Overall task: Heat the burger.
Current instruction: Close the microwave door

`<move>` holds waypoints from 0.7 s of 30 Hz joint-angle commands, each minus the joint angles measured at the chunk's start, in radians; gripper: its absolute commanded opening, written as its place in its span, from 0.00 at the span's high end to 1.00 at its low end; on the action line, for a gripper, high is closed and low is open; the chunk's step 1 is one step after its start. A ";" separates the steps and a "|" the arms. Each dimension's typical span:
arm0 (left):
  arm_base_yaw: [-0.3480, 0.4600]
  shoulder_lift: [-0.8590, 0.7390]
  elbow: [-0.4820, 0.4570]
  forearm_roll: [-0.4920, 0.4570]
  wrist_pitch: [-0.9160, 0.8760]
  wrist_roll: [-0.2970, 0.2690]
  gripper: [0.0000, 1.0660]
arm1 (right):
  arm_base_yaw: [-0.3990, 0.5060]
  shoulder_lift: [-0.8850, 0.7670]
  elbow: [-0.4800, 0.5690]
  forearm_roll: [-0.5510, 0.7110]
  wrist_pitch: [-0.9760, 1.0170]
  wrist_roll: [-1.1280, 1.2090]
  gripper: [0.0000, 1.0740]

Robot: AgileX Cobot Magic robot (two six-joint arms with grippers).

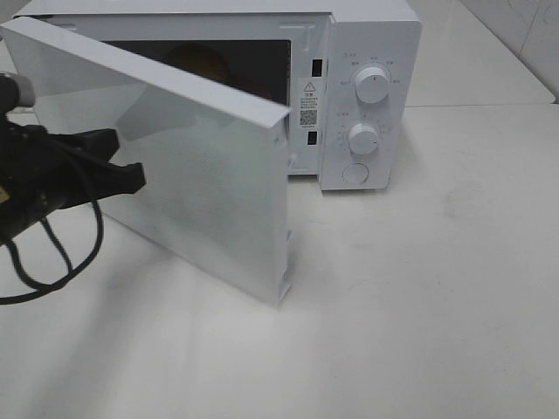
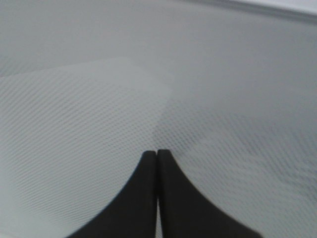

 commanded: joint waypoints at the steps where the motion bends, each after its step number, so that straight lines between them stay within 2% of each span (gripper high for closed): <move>1: -0.043 0.047 -0.073 -0.030 -0.002 0.006 1.00 | -0.006 -0.027 0.002 -0.001 -0.005 -0.009 0.30; 4: -0.082 0.109 -0.165 -0.069 0.026 0.006 1.00 | -0.006 -0.027 0.002 -0.001 -0.005 -0.009 0.30; 6: -0.089 0.124 -0.187 -0.079 0.028 0.006 1.00 | -0.006 -0.027 0.002 -0.001 -0.005 -0.009 0.30; 7: -0.104 0.152 -0.235 -0.100 0.044 0.015 1.00 | -0.006 -0.027 0.002 -0.001 -0.005 -0.009 0.30; 8: -0.104 0.152 -0.235 -0.100 0.044 0.015 1.00 | -0.006 -0.027 0.002 -0.001 -0.005 -0.009 0.30; 15: -0.155 0.234 -0.394 -0.187 0.111 0.088 1.00 | -0.006 -0.027 0.002 -0.001 -0.005 -0.009 0.30; 16: -0.170 0.257 -0.447 -0.216 0.132 0.115 1.00 | -0.006 -0.027 0.002 -0.001 -0.005 -0.009 0.30; 17: -0.170 0.257 -0.447 -0.216 0.132 0.115 1.00 | -0.006 -0.027 0.002 -0.001 -0.005 -0.009 0.30; 18: -0.184 0.279 -0.489 -0.239 0.147 0.139 1.00 | -0.006 -0.027 0.002 -0.001 -0.005 -0.009 0.30; 20: -0.188 0.291 -0.512 -0.250 0.154 0.148 1.00 | -0.006 -0.027 0.002 -0.001 -0.005 -0.009 0.30; 21: -0.196 0.309 -0.554 -0.268 0.175 0.160 1.00 | -0.006 -0.027 0.002 -0.001 -0.005 -0.009 0.30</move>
